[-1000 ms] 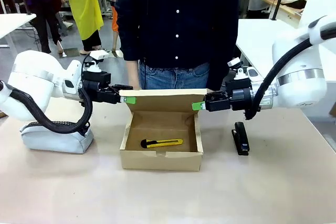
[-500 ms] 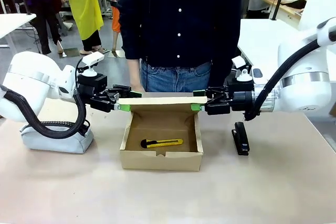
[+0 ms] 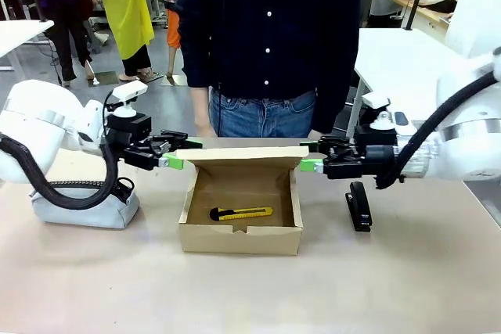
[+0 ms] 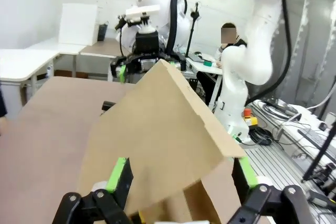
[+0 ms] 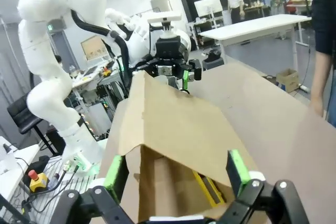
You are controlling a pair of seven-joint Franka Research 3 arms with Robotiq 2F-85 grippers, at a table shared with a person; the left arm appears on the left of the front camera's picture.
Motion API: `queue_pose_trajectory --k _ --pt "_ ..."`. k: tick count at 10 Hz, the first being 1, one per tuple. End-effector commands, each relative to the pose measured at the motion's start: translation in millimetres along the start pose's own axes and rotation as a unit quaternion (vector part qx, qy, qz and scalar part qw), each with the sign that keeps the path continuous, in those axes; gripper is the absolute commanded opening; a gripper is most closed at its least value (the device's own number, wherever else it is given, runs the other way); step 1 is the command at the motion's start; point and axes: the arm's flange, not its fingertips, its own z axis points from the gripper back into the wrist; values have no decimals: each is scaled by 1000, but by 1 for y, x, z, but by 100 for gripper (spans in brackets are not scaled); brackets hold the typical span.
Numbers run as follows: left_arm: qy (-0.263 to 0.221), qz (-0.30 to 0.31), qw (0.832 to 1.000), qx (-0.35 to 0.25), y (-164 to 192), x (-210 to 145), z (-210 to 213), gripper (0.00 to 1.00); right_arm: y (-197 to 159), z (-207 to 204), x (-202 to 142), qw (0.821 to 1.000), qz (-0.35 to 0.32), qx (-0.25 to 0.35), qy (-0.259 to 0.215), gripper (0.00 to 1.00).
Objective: Pack the item into the box.
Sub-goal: Close the Mailer Box.
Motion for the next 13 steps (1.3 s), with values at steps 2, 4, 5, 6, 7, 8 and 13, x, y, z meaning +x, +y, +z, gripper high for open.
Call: queue_pose_trajectory --k 2,4,5,6,7,8,13 --pt "-9 -55 998 0 -52 -1 39 100 21 62 4 999 6 -13 -40 100" --pt "-47 -87 995 11 -68 3 46 100 24 71 3 998 6 -3 -64 100" --pt "-54 -92 994 12 -62 4 39 100 20 60 4 999 10 -1 -50 100" --pt "-28 -77 996 16 -53 3 29 100 14 45 4 999 16 -15 -25 100" --pt "-1 -74 997 18 -44 2 18 100 5 25 3 998 41 -38 13 100" --pt "34 -73 996 36 -32 -2 3 100 -6 0 2 997 55 -33 33 100" --pt "122 -61 991 19 -2 -23 -33 100 -25 -88 -17 984 107 -43 135 100"
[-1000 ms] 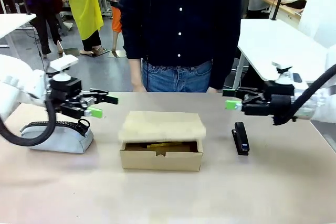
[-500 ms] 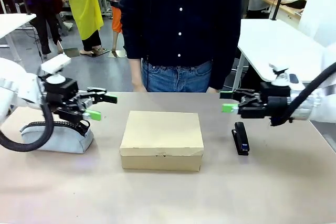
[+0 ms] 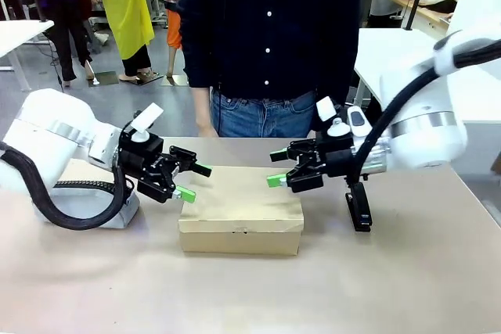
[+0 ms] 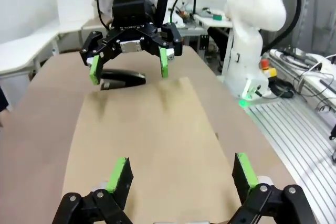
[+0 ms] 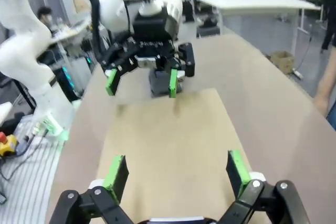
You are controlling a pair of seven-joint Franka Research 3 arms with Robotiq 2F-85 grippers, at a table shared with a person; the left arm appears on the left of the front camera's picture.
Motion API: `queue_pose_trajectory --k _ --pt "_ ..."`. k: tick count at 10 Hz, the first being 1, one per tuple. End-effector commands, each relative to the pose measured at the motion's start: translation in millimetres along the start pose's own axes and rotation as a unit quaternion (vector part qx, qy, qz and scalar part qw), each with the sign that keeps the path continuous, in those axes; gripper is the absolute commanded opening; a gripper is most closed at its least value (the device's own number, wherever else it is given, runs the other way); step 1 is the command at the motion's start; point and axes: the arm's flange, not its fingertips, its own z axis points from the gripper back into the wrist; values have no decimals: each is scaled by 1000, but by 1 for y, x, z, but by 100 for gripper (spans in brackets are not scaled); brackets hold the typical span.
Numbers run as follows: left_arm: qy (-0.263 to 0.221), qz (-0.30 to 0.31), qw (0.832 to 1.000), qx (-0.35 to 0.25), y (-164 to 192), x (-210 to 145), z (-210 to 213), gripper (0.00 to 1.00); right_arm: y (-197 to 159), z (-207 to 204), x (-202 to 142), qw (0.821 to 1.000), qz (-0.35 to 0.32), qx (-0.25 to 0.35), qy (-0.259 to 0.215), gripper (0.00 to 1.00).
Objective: Pack the item into the box.
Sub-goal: Close the Mailer Box.
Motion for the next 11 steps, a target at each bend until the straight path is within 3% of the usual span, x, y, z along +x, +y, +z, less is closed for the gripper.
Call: queue_pose_trajectory --k 1,3,6,9,11 --pt "34 16 999 -3 6 -4 -1 100 -9 -15 -13 998 34 -42 40 100" --pt "41 23 999 6 8 -8 -5 100 -10 -19 -22 995 39 -62 67 100" --pt "49 41 998 26 14 -17 -9 100 -12 -14 -31 996 23 -54 65 100" --pt "13 19 999 36 2 2 8 100 -2 14 -9 998 11 -61 18 100" --pt "-38 31 998 26 -26 24 33 100 15 59 12 996 -51 -69 -21 100"
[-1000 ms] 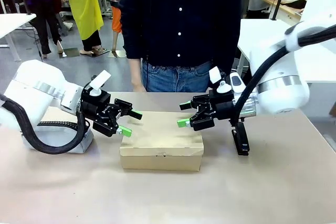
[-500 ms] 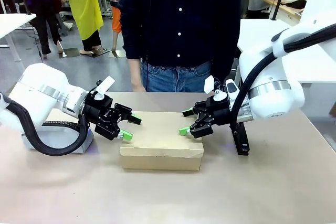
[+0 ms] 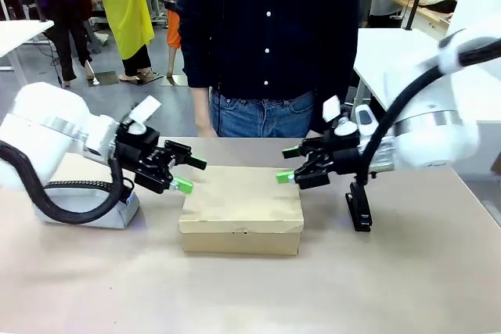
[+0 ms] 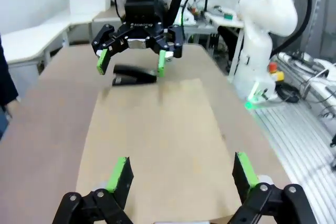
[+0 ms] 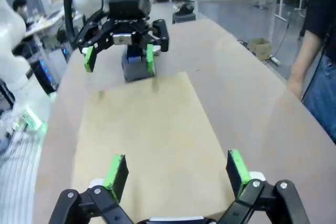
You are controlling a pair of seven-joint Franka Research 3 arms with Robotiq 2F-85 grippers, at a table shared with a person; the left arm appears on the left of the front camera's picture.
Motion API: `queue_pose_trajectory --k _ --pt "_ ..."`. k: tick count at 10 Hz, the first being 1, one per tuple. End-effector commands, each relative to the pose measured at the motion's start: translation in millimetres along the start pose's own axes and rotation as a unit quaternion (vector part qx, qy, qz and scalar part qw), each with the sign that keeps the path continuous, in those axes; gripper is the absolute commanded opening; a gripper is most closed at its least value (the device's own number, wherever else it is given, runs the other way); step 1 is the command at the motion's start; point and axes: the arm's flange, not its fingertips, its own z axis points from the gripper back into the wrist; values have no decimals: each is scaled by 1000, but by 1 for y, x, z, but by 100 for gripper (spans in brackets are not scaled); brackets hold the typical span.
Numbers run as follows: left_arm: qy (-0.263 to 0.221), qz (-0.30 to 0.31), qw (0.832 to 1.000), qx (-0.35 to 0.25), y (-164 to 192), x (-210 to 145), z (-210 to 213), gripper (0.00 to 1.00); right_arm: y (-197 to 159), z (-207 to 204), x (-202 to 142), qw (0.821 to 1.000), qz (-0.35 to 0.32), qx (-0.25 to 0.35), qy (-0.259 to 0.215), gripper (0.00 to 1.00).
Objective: Pack the item into the box.
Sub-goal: Close the Mailer Box.
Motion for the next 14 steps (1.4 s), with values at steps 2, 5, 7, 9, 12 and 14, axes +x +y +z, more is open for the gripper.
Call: queue_pose_trajectory --k 2,5,7,9,12,14 --pt "-60 95 994 0 -51 22 49 100 23 94 12 977 -207 -26 -42 100" --pt "-165 258 951 43 -76 8 128 100 28 181 -19 901 -428 19 -62 100" --pt "-191 408 887 102 -92 -31 180 100 38 232 -54 866 -489 -1 -107 100" --pt "-286 423 842 175 -106 -47 217 100 46 259 -76 848 -498 -30 -180 100" --pt "-180 394 894 118 -97 -47 198 100 -13 243 -49 868 -486 3 -102 100" --pt "-180 394 894 118 -97 -47 198 100 -13 243 -49 868 -486 3 -102 100"
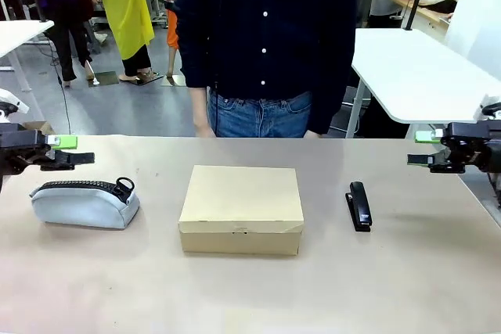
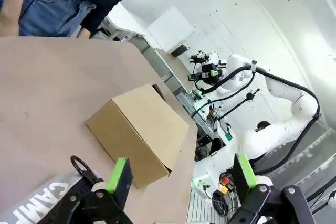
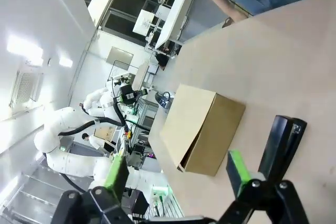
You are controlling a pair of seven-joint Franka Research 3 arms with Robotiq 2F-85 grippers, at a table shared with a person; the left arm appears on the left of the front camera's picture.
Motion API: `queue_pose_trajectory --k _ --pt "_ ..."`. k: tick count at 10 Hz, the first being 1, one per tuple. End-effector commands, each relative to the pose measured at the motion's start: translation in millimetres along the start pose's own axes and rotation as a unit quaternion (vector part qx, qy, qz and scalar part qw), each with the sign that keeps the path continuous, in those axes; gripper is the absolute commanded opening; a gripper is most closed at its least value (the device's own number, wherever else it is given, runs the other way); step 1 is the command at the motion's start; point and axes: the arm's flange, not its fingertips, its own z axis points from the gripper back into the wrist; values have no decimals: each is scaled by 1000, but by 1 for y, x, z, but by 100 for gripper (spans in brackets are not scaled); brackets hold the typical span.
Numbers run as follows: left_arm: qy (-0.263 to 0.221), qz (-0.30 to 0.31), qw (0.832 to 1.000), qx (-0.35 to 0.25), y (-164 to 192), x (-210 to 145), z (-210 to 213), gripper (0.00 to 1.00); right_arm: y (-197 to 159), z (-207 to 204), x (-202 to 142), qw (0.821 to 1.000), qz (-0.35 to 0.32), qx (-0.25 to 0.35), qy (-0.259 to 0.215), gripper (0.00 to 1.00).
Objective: Pack the item into the box.
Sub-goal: Close the Mailer Box.
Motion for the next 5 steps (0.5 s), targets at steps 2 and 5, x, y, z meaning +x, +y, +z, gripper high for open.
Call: queue_pose_trajectory --k 2,5 --pt "5 -9 1000 2 -2 -1 7 100 2 3 2 1000 4 -8 -8 100" --pt "5 -9 1000 2 -2 -1 7 100 2 3 2 1000 4 -8 -8 100"
